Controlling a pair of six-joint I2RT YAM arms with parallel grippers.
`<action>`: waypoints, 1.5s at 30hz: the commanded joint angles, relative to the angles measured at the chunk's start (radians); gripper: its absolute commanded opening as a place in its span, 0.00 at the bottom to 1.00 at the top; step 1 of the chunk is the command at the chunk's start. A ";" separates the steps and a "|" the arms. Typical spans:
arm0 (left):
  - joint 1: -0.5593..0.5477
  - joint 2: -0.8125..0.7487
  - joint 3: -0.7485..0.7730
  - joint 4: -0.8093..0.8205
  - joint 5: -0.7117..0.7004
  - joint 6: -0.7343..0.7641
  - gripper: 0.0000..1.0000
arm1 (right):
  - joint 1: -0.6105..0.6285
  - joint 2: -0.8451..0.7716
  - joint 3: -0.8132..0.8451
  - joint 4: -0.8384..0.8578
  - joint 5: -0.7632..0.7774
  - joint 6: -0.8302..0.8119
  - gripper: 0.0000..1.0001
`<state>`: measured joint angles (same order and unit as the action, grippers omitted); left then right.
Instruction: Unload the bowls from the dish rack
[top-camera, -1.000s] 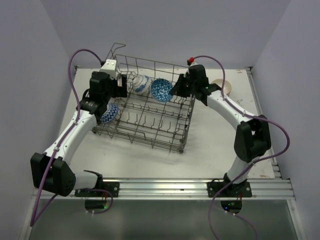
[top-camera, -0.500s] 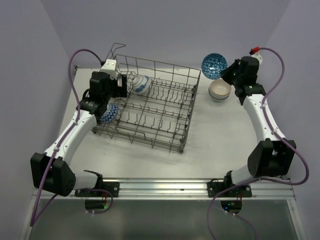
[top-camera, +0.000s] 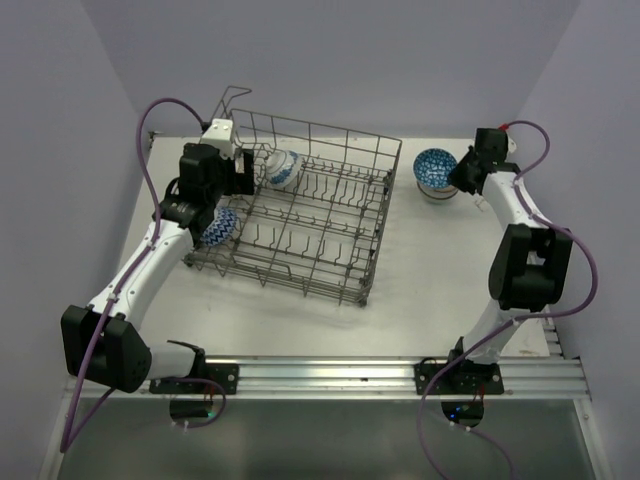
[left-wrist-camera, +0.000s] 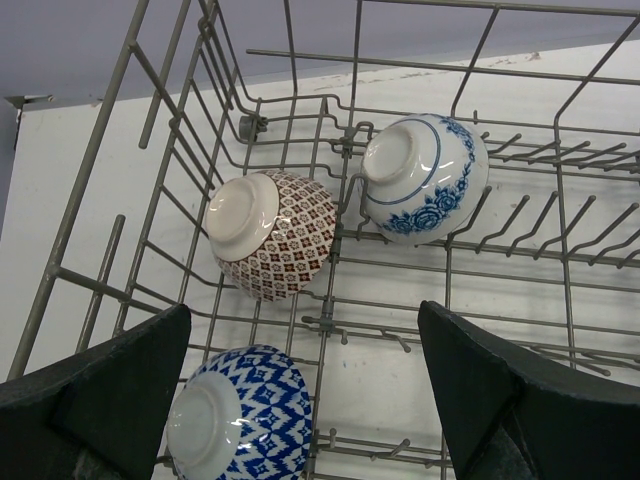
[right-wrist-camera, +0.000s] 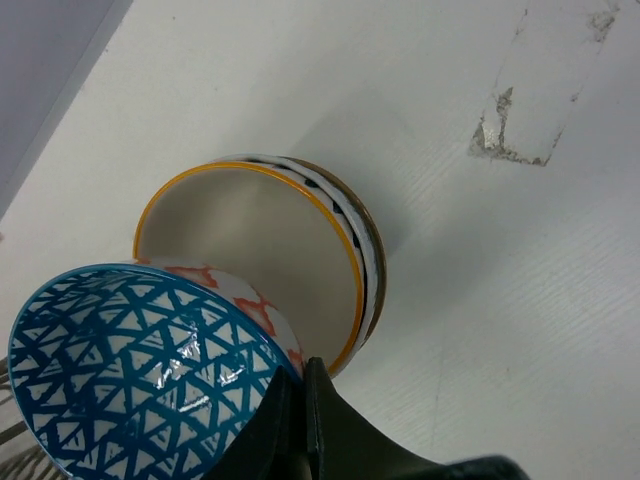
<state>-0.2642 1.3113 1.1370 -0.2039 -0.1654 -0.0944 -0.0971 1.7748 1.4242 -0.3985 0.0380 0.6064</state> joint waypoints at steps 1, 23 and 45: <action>-0.006 0.003 0.040 0.014 -0.016 -0.011 1.00 | -0.004 0.012 0.094 0.029 0.011 -0.030 0.00; -0.006 0.011 0.044 0.009 -0.003 -0.013 1.00 | -0.035 0.115 0.151 -0.022 0.040 -0.071 0.09; -0.006 0.006 0.041 0.011 -0.036 -0.001 1.00 | 0.008 -0.217 0.151 0.003 -0.035 -0.120 0.66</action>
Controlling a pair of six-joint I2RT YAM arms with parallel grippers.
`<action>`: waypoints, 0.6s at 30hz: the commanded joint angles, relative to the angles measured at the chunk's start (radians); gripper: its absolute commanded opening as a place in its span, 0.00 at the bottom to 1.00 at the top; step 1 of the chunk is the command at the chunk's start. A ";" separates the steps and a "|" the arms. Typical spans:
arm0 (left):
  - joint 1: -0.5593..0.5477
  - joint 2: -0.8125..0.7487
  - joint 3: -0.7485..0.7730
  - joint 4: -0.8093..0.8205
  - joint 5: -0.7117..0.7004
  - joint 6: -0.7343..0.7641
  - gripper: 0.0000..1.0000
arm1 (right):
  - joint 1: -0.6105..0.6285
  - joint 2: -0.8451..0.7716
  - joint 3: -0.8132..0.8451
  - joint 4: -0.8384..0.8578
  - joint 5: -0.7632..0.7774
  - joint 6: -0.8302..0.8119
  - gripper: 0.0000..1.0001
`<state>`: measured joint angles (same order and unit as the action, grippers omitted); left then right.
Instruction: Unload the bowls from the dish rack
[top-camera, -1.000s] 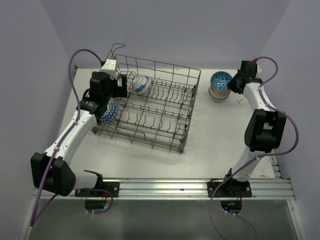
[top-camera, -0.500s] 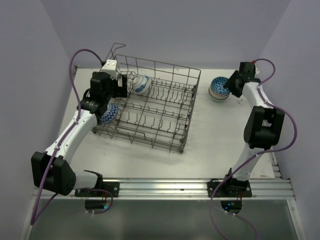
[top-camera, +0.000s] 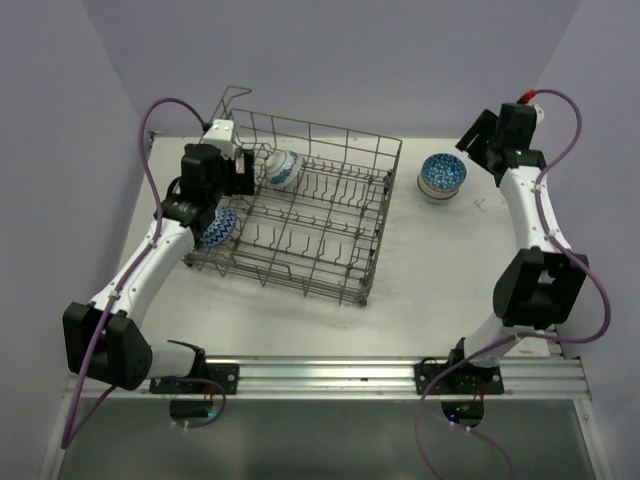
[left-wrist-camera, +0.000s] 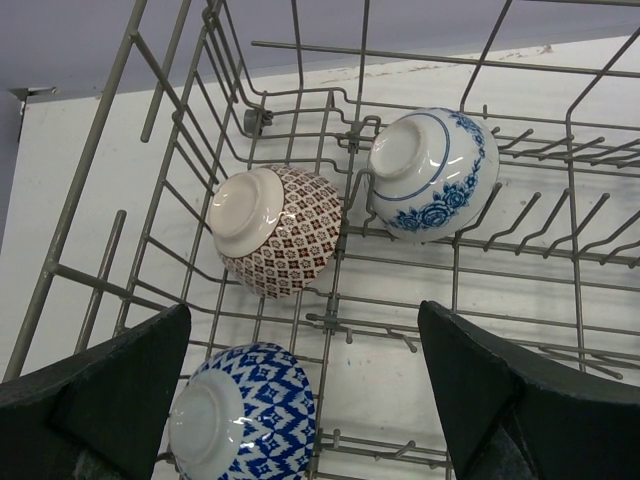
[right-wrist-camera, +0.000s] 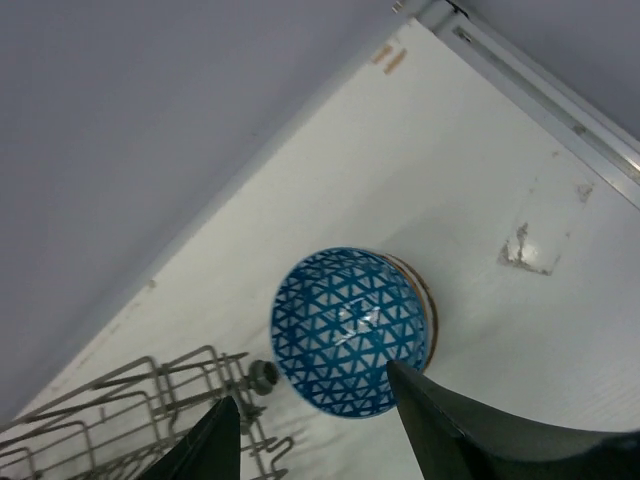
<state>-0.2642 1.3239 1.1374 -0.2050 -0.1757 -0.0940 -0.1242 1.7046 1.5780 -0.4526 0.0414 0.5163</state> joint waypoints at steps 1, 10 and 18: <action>-0.004 -0.008 0.041 0.012 -0.034 -0.001 1.00 | 0.052 -0.164 -0.007 0.080 -0.070 -0.036 0.66; -0.004 -0.109 -0.001 0.058 -0.175 0.042 1.00 | 0.382 -0.250 -0.149 0.074 -0.166 -0.102 0.57; -0.004 -0.204 -0.079 0.166 -0.344 0.088 1.00 | 0.459 -0.286 -0.335 0.003 -0.002 -0.113 0.57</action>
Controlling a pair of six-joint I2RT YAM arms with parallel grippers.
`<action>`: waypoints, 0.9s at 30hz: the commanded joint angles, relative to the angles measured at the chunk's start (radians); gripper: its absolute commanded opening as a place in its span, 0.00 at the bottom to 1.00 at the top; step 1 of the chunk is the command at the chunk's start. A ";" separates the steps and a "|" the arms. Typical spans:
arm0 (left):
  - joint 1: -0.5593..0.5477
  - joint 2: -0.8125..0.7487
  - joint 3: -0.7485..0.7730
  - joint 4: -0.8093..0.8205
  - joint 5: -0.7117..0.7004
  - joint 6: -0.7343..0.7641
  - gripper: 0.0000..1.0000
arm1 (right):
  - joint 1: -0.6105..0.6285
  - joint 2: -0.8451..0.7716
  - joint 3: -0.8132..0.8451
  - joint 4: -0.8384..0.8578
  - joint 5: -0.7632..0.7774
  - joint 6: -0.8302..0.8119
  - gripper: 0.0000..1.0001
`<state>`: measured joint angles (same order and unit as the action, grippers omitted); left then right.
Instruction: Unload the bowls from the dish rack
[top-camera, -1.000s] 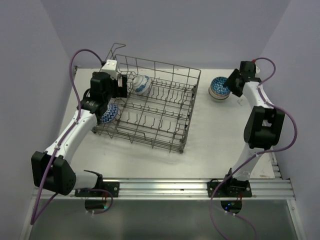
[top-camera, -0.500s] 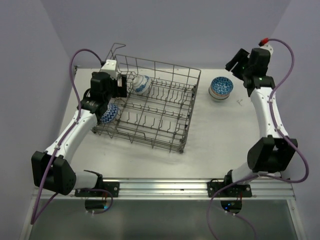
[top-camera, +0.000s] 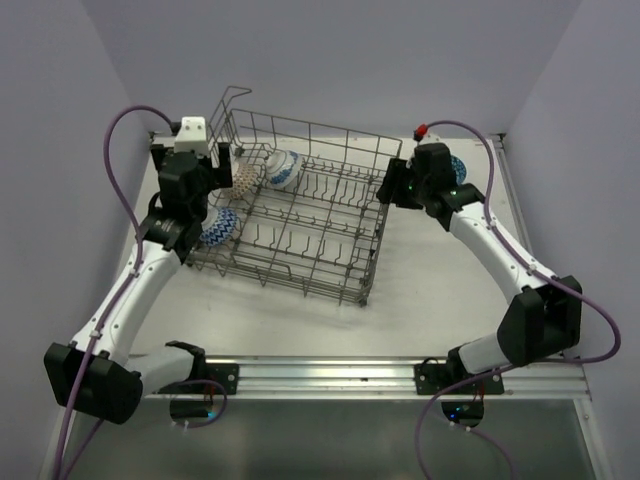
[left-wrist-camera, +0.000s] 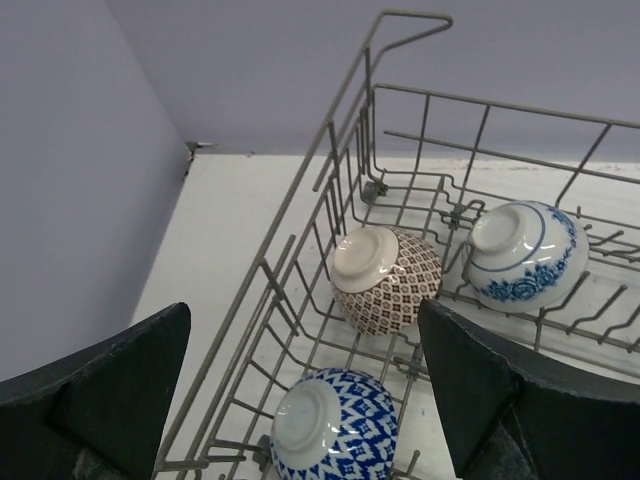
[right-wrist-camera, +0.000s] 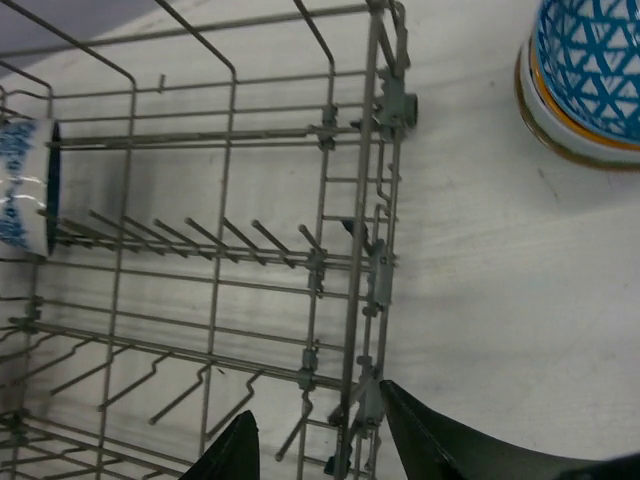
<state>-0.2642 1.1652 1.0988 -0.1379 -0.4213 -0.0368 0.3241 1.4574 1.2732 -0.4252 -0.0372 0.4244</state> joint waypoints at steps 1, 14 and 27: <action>-0.004 -0.061 -0.048 0.109 -0.102 0.031 1.00 | 0.019 -0.042 -0.061 -0.032 0.115 -0.021 0.57; -0.063 -0.024 -0.083 0.140 -0.165 0.085 1.00 | 0.024 0.021 -0.166 0.085 -0.004 -0.108 0.00; -0.061 -0.091 -0.123 0.027 -0.094 0.000 1.00 | 0.023 0.153 0.063 0.014 -0.064 -0.382 0.25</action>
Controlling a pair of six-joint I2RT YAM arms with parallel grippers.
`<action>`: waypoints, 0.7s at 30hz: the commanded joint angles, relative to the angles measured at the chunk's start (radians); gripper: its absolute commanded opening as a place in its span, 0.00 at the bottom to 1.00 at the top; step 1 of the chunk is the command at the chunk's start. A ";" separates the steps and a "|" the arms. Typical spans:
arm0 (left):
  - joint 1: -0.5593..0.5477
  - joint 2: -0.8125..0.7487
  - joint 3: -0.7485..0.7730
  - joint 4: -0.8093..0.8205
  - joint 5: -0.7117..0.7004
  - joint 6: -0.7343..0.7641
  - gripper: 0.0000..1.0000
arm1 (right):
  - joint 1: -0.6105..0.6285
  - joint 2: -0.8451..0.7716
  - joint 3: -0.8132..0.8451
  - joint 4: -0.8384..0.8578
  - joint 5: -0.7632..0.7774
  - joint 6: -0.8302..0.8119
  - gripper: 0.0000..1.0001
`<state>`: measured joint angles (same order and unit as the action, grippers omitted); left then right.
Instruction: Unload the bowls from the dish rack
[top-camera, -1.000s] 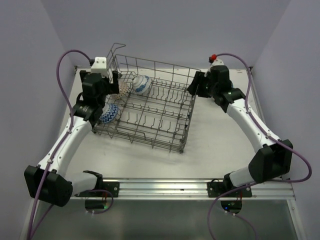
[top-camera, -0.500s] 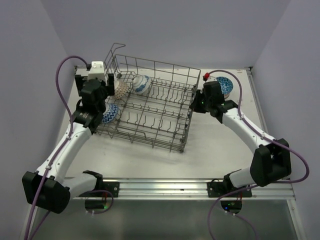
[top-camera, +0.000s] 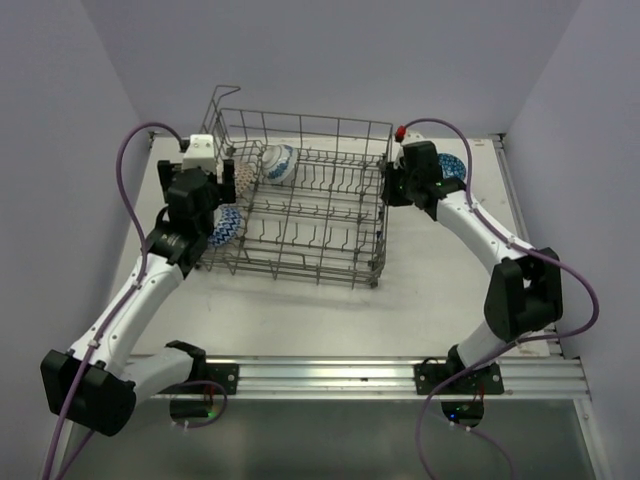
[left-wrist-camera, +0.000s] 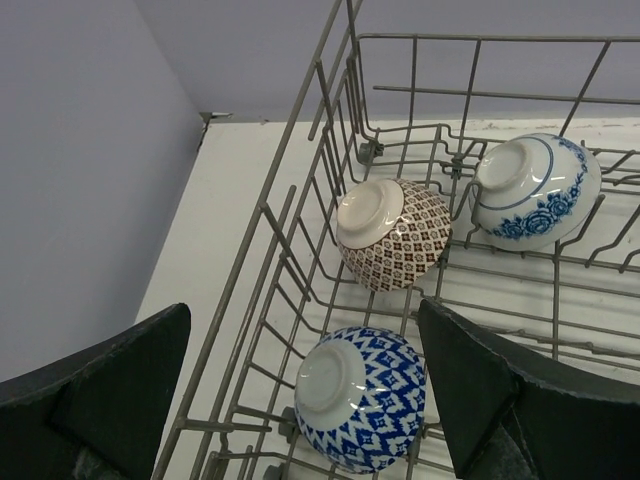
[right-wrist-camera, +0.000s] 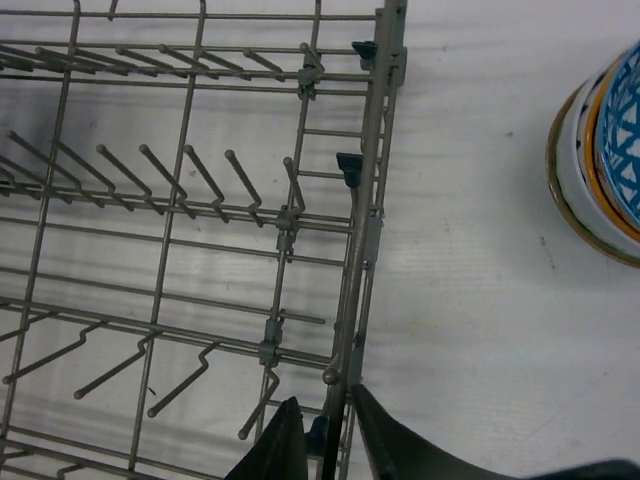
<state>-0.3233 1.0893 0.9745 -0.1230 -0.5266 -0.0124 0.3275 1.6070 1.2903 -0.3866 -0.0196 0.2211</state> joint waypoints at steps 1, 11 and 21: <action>-0.002 -0.009 0.009 0.010 0.023 -0.026 1.00 | 0.021 -0.007 0.043 -0.023 -0.071 -0.175 0.37; -0.002 0.320 0.372 -0.380 0.208 -0.106 0.97 | 0.002 -0.330 -0.111 0.104 0.158 -0.032 0.90; -0.002 0.383 0.247 -0.452 0.185 -0.204 0.97 | -0.131 -0.355 -0.183 0.100 -0.012 0.121 0.92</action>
<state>-0.3233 1.4845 1.2629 -0.5285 -0.3271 -0.1593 0.2104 1.2289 1.1160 -0.3042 0.0353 0.2844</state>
